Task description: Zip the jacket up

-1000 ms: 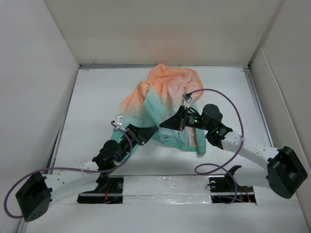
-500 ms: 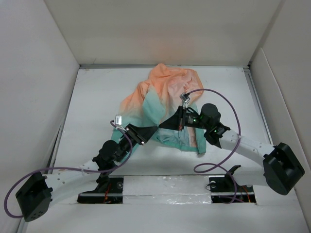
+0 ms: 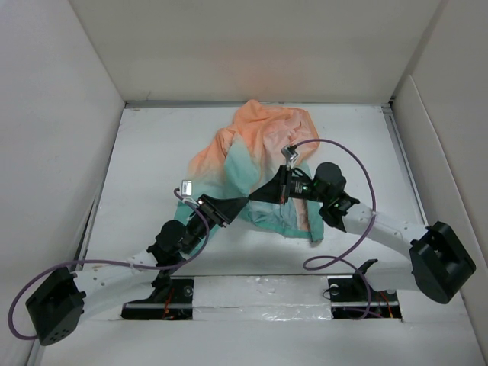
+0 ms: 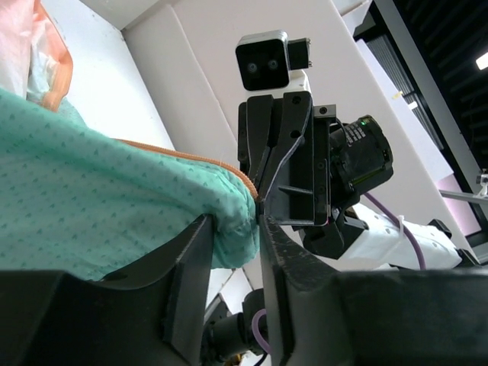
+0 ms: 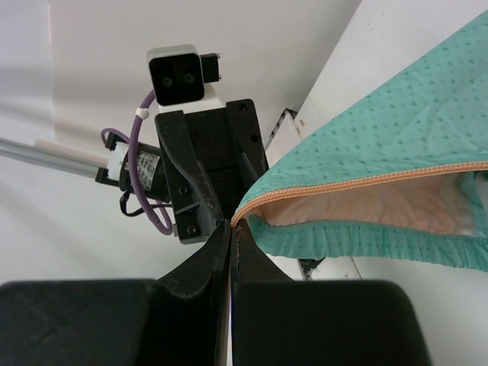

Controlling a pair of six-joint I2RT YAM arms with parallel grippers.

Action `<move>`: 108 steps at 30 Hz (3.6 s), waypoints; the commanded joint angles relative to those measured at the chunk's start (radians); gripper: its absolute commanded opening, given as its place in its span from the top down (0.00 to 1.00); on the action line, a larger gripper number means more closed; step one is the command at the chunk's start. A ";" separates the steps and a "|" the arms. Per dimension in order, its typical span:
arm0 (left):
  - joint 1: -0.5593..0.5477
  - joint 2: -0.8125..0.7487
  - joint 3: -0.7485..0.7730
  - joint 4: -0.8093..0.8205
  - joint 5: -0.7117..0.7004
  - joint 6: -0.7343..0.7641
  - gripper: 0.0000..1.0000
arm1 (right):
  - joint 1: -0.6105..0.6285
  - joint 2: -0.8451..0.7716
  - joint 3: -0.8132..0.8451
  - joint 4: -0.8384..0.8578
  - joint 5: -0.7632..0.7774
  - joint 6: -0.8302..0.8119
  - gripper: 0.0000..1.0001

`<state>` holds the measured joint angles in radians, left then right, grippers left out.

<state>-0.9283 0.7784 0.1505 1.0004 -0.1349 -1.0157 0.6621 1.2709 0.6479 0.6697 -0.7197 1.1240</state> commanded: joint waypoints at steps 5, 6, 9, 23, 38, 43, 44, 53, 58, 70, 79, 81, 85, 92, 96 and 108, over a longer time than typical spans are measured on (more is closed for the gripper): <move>-0.003 -0.010 0.011 0.086 0.020 0.016 0.85 | -0.012 0.004 0.018 0.094 -0.018 0.020 1.00; -0.003 -0.013 0.011 0.081 0.018 0.016 0.88 | -0.012 0.005 0.018 0.094 -0.018 0.020 1.00; -0.003 -0.024 0.011 0.063 0.015 0.016 0.96 | -0.012 0.008 0.018 0.094 -0.017 0.020 1.00; 0.006 -0.093 0.029 -0.097 -0.058 0.012 1.00 | -0.041 -0.125 0.033 -0.221 0.139 -0.176 0.43; 0.006 -0.108 0.066 -0.199 -0.081 0.077 1.00 | 0.045 -0.879 -0.280 -1.239 0.835 -0.044 1.00; 0.006 -0.134 0.110 -0.270 -0.109 0.152 1.00 | 0.054 -0.894 -0.303 -1.334 0.827 0.019 0.95; 0.006 -0.142 0.115 -0.299 -0.121 0.163 1.00 | 0.066 -0.871 -0.292 -1.335 0.836 0.020 0.94; 0.164 -0.306 0.126 -0.483 -0.077 0.239 1.00 | 0.076 -0.688 -0.203 -1.372 0.991 0.077 0.40; 0.187 -0.347 0.092 -0.483 -0.031 0.221 1.00 | 0.158 -0.521 -0.136 -1.404 1.052 0.184 0.42; 0.187 -0.377 0.049 -0.399 0.050 0.209 1.00 | 0.310 -0.206 0.021 -1.512 1.243 0.312 0.54; 0.187 -0.424 0.061 -0.445 -0.001 0.239 1.00 | 0.347 -0.113 0.103 -1.624 1.247 0.378 0.53; 0.187 -0.456 0.080 -0.499 -0.073 0.250 1.00 | 0.347 -0.090 0.124 -1.673 1.260 0.407 0.54; 0.187 -0.533 0.096 -0.546 -0.141 0.292 1.00 | 0.347 -0.007 0.205 -1.798 1.332 0.451 0.57; 0.187 -0.539 0.052 -0.491 -0.025 0.261 1.00 | 0.142 0.048 0.233 -1.657 1.399 0.174 0.50; 0.187 -0.510 0.047 -0.468 0.003 0.250 1.00 | 0.045 0.073 0.213 -1.460 1.286 -0.028 0.46; 0.187 -0.492 0.054 -0.483 -0.005 0.250 1.00 | 0.048 0.303 0.328 -1.291 1.194 -0.207 0.57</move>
<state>-0.7441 0.2905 0.2024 0.4656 -0.1520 -0.7639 0.7052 1.5764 0.9524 -0.6754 0.4595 0.9550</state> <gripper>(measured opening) 0.024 0.464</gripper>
